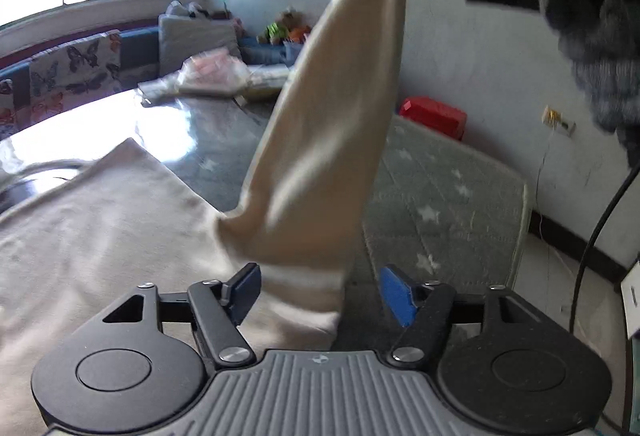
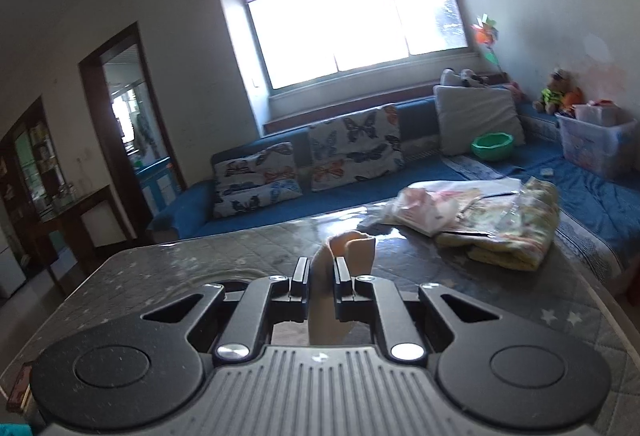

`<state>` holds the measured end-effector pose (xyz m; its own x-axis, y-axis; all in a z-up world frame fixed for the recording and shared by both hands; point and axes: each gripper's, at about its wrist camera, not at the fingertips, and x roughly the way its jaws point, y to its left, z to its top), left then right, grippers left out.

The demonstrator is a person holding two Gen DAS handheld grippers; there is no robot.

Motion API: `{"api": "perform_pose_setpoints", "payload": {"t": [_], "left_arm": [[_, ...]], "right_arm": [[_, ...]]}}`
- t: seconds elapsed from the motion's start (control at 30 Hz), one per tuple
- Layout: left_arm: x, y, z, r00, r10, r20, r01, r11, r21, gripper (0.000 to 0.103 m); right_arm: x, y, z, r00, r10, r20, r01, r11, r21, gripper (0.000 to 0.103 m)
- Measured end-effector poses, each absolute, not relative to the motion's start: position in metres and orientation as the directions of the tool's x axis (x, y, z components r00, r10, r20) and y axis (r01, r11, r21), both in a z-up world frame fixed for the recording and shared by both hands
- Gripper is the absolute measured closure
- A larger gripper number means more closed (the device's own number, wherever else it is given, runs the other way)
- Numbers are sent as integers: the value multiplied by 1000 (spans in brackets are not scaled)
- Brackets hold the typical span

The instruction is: Fold clothes

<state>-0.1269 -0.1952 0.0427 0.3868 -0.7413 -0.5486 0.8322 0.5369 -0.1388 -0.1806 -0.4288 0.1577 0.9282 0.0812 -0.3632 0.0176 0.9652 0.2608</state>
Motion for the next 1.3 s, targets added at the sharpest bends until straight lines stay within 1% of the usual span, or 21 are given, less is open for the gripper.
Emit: {"api": "perform_pose_setpoints", "payload": {"t": [0.03,0.13,0.23,0.37,0.53,0.6,0.77,0.93,1.03,1.1,1.23,1.3], "left_arm": [[-124,-181,51,415,-745,-523,819,556,-142,24],[-114,-131,66,514,-713,-477,753,641,-147,21],[-106,-82,71,622,-628,-468,651,747,-136,21],[-103,-26,69,717,-513,-472,509,848,-147,21],[-103,22,62,762,-432,-482,389,901,-191,19],[-104,28,60,765,-419,-489,373,907,-193,19],[-104,31,53,757,-420,-501,366,907,-209,19],[-105,14,51,718,-478,-506,437,875,-208,20],[-106,-6,50,680,-521,-516,493,846,-204,20],[-103,-20,48,658,-531,-534,511,836,-202,20],[-98,-41,42,621,-539,-569,538,821,-190,21],[-97,-49,39,604,-542,-584,551,814,-186,28]], "right_arm": [[-179,-423,159,926,99,-363,-2,966,257,93],[-174,-398,162,914,169,-369,-80,966,245,93],[-166,-370,159,892,244,-380,-158,957,243,93],[-153,-334,149,848,343,-405,-253,932,260,93],[-130,-280,119,746,462,-479,-358,885,296,93],[-122,-257,101,695,499,-518,-393,867,307,93],[-116,-236,80,632,532,-563,-427,846,320,91],[-125,-257,82,674,453,-583,-387,889,243,87],[-128,-280,77,706,357,-611,-317,931,178,87],[-134,-301,69,723,260,-640,-243,963,117,87],[-136,-336,54,723,160,-673,-134,987,90,87],[-133,-343,50,722,147,-676,-115,989,92,87]]}}
